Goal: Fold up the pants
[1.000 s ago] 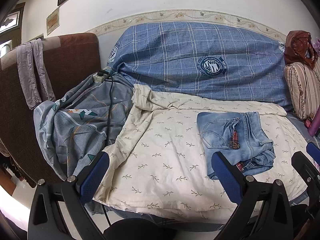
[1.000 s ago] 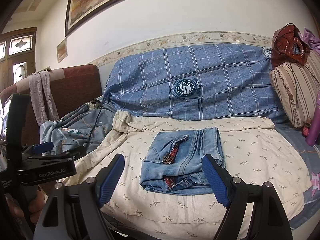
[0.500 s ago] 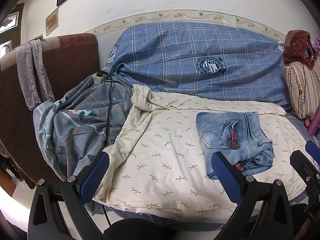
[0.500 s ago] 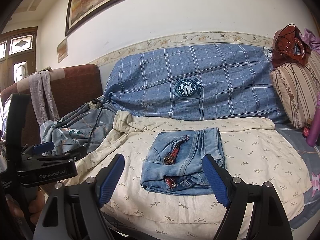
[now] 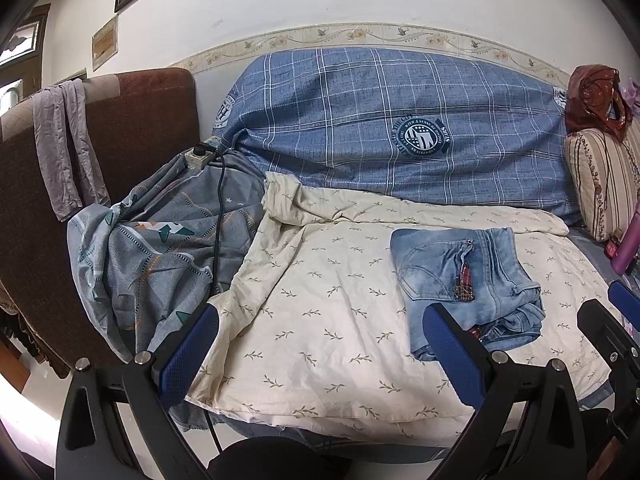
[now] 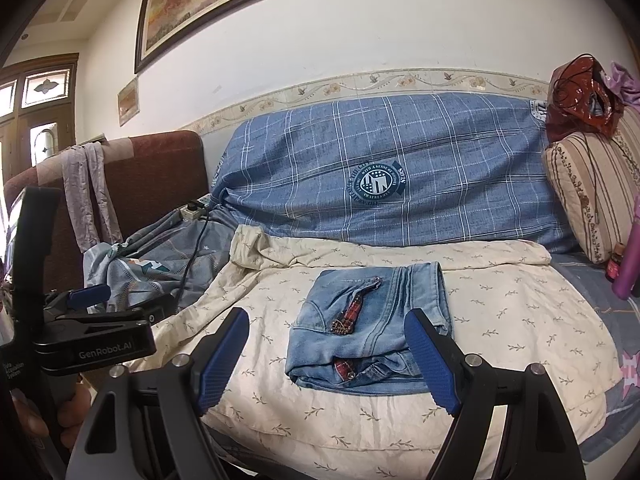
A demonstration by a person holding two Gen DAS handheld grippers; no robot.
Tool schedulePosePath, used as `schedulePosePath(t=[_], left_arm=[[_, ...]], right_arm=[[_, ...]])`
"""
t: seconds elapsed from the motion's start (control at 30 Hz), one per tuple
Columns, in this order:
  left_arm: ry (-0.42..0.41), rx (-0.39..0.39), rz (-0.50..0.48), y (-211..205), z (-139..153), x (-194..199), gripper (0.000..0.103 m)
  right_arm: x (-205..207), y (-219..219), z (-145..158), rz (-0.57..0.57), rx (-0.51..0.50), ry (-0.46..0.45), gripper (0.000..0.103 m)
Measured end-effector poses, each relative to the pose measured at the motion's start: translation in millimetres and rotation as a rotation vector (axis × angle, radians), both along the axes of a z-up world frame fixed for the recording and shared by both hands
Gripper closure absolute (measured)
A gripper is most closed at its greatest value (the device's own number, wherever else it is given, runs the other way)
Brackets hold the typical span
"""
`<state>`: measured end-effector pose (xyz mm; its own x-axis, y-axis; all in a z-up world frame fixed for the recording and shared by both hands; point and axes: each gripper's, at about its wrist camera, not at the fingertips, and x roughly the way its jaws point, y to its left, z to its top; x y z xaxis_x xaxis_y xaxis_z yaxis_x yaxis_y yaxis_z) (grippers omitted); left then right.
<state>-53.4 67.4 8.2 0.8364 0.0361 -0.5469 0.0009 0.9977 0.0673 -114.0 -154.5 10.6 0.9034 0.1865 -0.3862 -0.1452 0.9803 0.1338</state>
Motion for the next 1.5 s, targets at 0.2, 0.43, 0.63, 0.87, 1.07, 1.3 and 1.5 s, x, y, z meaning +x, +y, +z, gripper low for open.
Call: schedulePosePath(t=[0.2, 0.43, 0.63, 0.87, 1.07, 1.3, 1.5], left_arm=[[0.003, -0.006, 0.0, 2.5, -0.9, 0.1, 0.001], [0.003, -0.004, 0.003, 3.1, -2.4, 0.4, 0.001], [0.006, -0.007, 0.002, 5.0, -4.1, 1.5, 0.001], [0.008, -0.009, 0.005, 6.7, -4.9, 1.9, 0.001], [0.012, -0.01, 0.004, 7.1, -5.4, 2.3, 0.001], [0.017, -0.01, 0.001, 6.0, -7.4, 2.9, 0.001], [0.023, -0.015, -0.003, 5.8, -8.9, 3.8, 0.001]], right_arm=[[-0.6, 0.8, 0.2, 0.0, -0.001, 0.0, 0.021], [-0.3, 1.2, -2.3, 0.002, -0.002, 0.005, 0.021], [-0.4, 1.7, -3.8, 0.002, -0.003, 0.008, 0.021], [1.1, 1.7, -4.9, 0.005, -0.004, 0.011, 0.021], [1.1, 2.0, -5.5, 0.005, -0.005, 0.013, 0.021], [1.8, 1.0, -5.8, 0.005, -0.004, 0.014, 0.021], [2.6, -0.1, -6.9, 0.004, -0.002, 0.017, 0.021]])
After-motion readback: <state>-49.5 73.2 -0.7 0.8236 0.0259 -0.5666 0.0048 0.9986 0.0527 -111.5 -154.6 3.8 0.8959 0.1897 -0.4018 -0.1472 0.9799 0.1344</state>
